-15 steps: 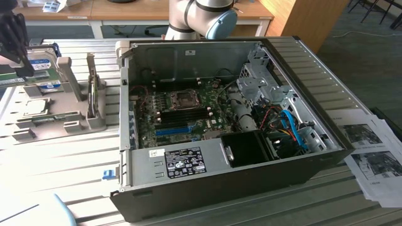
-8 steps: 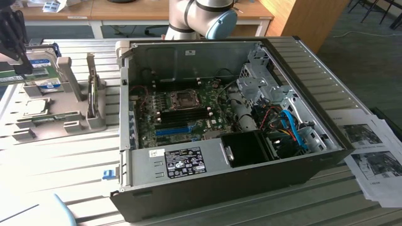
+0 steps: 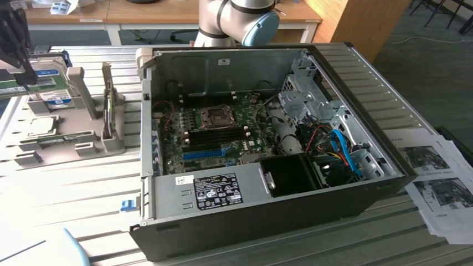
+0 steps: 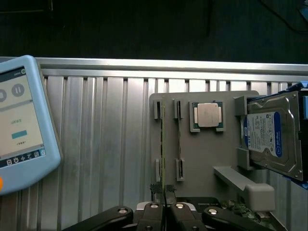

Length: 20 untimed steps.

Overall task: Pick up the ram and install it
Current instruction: 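Pick up the ram and move it above insertion slot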

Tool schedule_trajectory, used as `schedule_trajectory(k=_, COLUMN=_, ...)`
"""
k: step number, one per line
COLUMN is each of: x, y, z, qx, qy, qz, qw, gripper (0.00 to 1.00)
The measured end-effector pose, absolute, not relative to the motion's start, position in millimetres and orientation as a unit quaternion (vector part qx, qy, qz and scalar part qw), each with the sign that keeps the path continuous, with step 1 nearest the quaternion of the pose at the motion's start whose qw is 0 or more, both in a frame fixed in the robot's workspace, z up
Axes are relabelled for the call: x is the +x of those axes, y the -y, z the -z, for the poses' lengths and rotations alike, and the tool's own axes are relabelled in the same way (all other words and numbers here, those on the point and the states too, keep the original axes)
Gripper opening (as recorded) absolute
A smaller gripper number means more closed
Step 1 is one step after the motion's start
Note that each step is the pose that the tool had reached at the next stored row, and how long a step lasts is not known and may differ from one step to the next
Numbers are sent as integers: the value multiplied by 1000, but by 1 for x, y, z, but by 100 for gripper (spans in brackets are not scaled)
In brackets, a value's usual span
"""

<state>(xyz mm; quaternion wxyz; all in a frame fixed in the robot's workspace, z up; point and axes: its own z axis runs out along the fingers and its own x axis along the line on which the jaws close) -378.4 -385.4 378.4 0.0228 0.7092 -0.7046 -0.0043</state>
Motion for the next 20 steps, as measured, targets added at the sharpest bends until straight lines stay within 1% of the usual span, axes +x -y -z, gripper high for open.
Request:
schedule_trajectory(k=13, x=-378, y=385, z=-382, qx=709, qy=705, qz=4, qw=23, gripper=11)
schedule_trajectory(k=20, x=-367, y=385, z=-382, qx=709, qy=705, qz=5, qw=23, gripper=11)
